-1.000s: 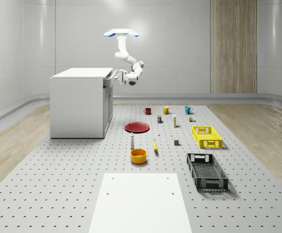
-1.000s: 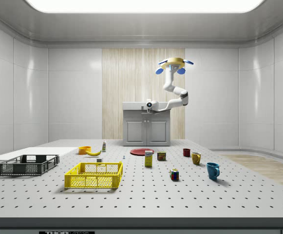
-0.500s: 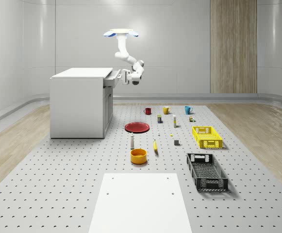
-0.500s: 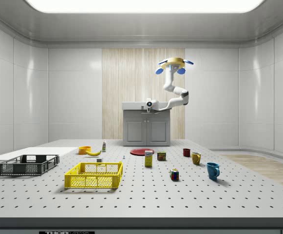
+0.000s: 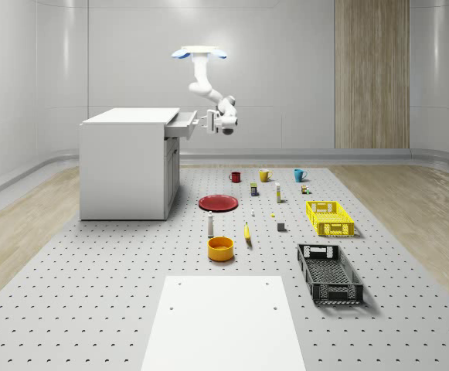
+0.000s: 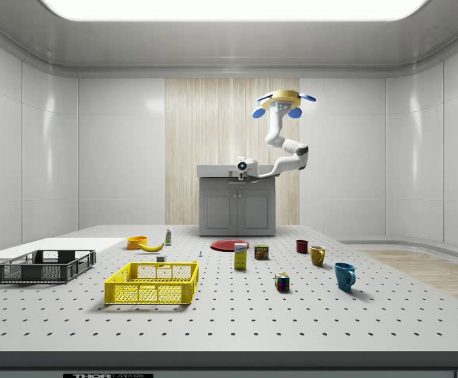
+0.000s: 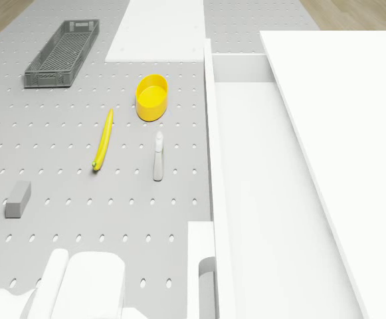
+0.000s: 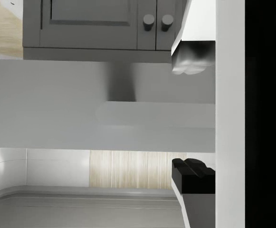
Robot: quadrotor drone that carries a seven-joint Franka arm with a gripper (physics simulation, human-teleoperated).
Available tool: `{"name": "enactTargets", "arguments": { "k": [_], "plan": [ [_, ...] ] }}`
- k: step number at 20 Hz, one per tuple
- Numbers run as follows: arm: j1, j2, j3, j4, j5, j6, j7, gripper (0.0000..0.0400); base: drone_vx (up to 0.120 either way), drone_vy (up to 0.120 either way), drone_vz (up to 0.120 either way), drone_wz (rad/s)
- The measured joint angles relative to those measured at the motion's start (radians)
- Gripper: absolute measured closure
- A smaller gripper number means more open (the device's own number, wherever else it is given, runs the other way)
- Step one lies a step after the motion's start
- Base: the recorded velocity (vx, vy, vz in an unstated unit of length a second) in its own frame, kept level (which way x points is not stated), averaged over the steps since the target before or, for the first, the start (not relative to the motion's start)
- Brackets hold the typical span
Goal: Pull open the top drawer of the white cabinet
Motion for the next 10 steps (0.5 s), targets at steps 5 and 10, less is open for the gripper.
{"name": "enactTargets", "arguments": {
  "k": [5, 10],
  "plan": [
    [0.009, -0.014, -0.006, 0.015, -0.013, -0.007, 0.028, 0.0104, 0.000, 0.120, 0.000, 0.000],
    [0.017, -0.027, -0.009, 0.019, -0.024, -0.003, 0.044, 0.0098, 0.000, 0.016, 0.000, 0.000]
  ]
}}
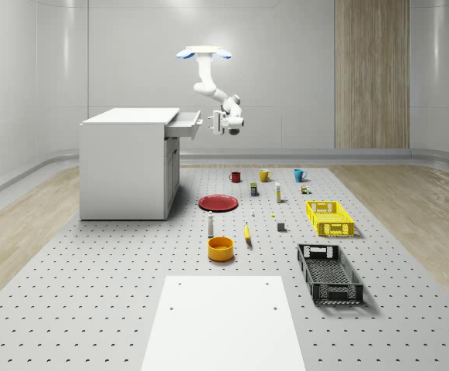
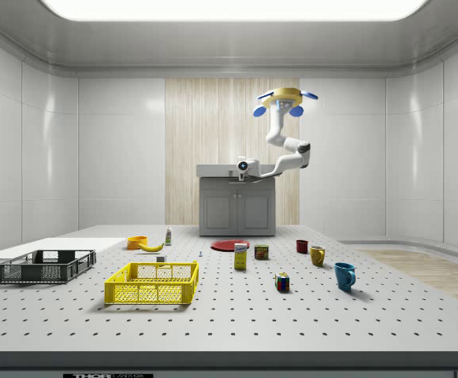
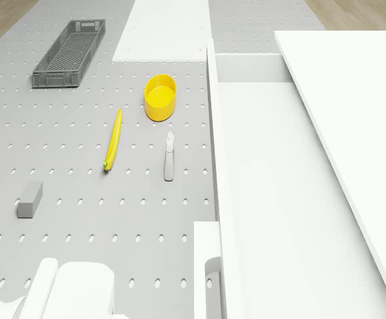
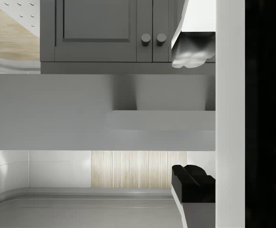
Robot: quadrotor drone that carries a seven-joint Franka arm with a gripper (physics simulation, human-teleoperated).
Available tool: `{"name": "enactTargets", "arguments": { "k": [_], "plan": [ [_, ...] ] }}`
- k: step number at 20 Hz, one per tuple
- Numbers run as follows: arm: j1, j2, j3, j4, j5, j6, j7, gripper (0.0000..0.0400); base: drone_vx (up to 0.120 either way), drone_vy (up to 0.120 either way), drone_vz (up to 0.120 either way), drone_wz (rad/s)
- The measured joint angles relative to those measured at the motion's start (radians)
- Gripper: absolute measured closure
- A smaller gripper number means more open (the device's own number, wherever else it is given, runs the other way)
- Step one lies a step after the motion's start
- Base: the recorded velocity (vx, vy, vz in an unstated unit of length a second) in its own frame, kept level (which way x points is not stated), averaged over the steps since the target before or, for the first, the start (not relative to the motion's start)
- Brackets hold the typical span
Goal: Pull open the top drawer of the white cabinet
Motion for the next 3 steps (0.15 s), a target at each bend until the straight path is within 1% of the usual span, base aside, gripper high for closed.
{"name": "enactTargets", "arguments": {
  "k": [3],
  "plan": [
    [0.005, -0.007, -0.001, 0.001, -0.006, 0.004, 0.007, 0.0096, 0.000, 0.000, 0.000, 0.000]
  ]
}}
